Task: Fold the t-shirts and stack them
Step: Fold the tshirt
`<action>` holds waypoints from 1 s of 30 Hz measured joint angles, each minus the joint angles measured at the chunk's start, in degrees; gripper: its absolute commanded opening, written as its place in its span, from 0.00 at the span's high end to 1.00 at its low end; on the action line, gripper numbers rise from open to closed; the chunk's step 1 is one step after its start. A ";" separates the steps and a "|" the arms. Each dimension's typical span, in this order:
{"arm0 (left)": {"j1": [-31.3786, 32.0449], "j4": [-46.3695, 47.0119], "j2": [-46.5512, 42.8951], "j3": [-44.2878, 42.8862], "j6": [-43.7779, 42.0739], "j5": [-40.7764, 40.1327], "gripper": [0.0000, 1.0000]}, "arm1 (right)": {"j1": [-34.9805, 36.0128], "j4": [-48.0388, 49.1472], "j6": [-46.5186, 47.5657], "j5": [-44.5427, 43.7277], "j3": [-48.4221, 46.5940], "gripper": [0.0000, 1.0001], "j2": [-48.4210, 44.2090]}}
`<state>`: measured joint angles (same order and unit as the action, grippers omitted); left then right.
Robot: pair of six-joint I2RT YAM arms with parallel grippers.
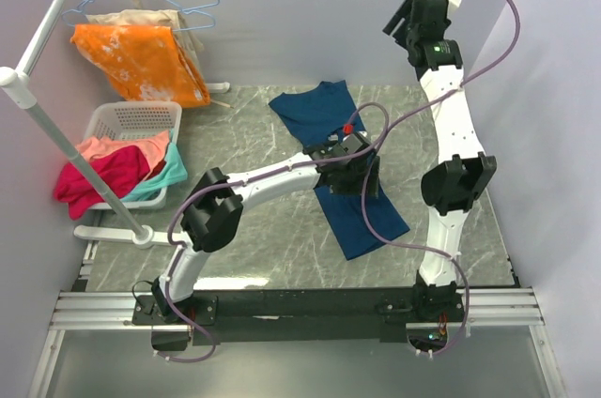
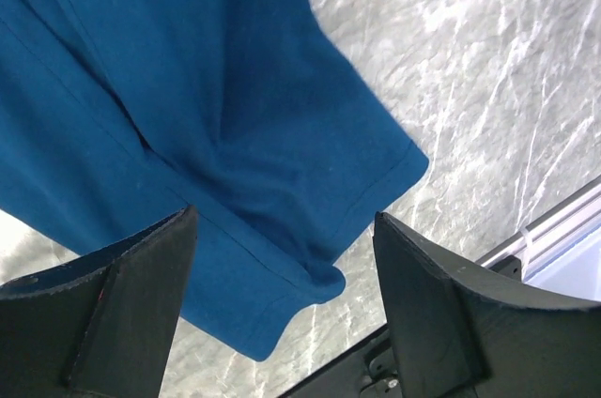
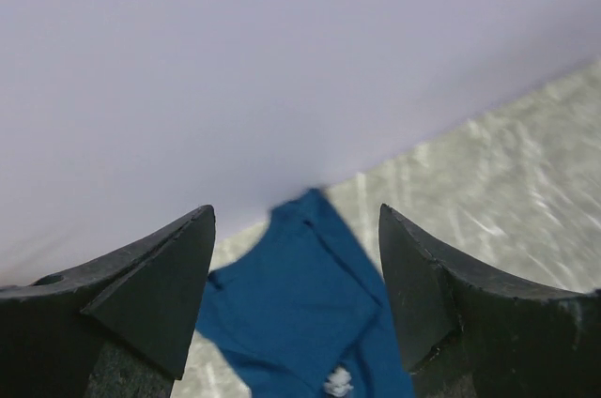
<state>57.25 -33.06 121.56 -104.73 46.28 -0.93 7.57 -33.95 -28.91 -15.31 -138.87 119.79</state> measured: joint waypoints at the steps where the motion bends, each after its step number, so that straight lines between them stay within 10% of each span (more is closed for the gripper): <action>1: 0.00 -0.33 0.17 0.00 0.66 0.31 0.17 | -0.39 -0.63 -0.02 -0.31 0.28 0.23 0.00; 30: -2.43 4.15 -11.37 8.90 12.98 -4.31 0.17 | -14.12 -6.12 -7.34 -0.94 27.76 0.30 -16.13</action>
<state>54.83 -28.91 110.19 -95.83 59.27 -5.23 -6.55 -40.07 -36.25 -16.25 -111.11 103.66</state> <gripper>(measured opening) 0.852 0.704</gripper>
